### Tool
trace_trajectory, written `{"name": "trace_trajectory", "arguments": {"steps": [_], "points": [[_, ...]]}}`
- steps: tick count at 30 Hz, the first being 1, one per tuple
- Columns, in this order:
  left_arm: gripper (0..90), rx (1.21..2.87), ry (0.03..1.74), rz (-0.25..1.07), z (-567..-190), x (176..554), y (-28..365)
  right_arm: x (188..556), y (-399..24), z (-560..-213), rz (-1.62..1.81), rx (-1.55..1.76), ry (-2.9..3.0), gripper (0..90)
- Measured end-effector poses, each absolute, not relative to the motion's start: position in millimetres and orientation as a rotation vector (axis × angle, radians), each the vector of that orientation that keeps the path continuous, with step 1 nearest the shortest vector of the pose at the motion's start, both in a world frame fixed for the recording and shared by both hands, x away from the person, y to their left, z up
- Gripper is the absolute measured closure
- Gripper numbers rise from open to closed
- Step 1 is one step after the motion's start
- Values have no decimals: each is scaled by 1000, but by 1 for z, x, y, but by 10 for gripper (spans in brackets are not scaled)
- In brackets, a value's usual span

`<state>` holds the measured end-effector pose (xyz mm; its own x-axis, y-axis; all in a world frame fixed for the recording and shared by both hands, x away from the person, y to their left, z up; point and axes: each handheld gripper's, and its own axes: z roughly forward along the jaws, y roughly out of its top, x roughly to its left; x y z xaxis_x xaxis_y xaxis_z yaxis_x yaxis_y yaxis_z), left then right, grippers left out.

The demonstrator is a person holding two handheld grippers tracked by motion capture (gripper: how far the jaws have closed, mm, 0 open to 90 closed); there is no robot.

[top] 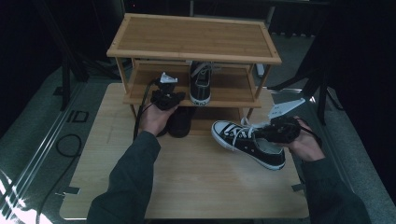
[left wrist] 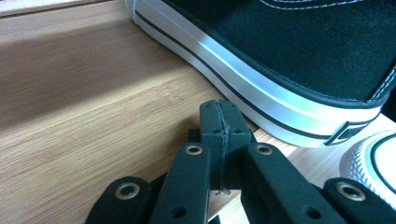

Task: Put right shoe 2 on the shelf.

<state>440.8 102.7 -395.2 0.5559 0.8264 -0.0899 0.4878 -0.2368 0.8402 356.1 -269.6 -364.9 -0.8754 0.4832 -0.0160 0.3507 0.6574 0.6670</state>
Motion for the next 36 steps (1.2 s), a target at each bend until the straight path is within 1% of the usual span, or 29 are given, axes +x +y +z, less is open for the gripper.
{"name": "trace_trajectory", "arguments": {"steps": [24, 36], "points": [[900, 1890, 1068, 475, -395, 441, 102, 351, -267, -331, 1114, 625, 2618, 881], [900, 1890, 1069, 474, -395, 441, 102, 349, -267, -308, 1143, 598, 2571, 880]]}}
